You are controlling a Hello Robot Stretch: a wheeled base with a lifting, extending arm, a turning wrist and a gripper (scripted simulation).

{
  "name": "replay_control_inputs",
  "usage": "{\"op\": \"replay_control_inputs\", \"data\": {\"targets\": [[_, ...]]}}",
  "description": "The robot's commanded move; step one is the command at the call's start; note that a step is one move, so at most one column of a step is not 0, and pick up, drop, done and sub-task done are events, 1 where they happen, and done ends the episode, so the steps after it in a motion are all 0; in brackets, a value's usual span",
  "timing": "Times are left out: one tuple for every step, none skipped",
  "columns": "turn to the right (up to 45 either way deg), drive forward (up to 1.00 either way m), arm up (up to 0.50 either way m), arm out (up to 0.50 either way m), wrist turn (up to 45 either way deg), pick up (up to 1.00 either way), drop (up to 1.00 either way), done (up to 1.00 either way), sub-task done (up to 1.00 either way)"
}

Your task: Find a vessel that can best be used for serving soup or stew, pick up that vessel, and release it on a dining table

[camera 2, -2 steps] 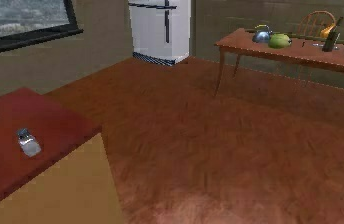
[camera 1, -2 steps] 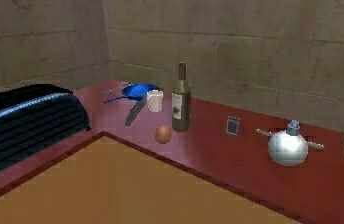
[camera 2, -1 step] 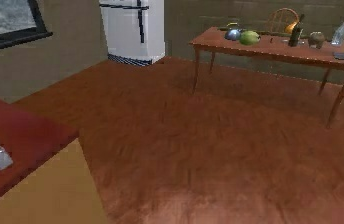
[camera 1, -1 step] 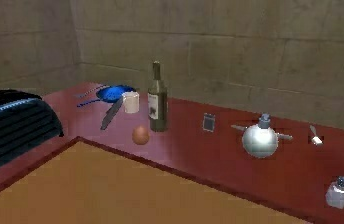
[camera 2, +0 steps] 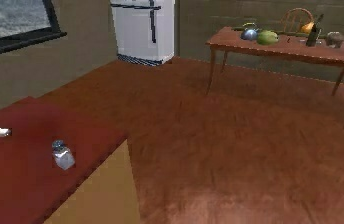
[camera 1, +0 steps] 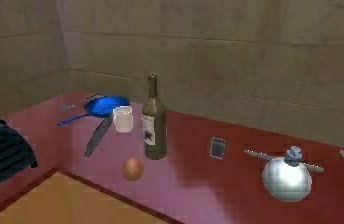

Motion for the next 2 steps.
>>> {"op": "replay_control_inputs", "data": {"targets": [[-45.0,0.00,0.00,0.00,0.0,0.00,0.00,0.00,0.00],[-45.0,0.00,0.00,0.00,0.0,0.00,0.00,0.00,0.00]]}}
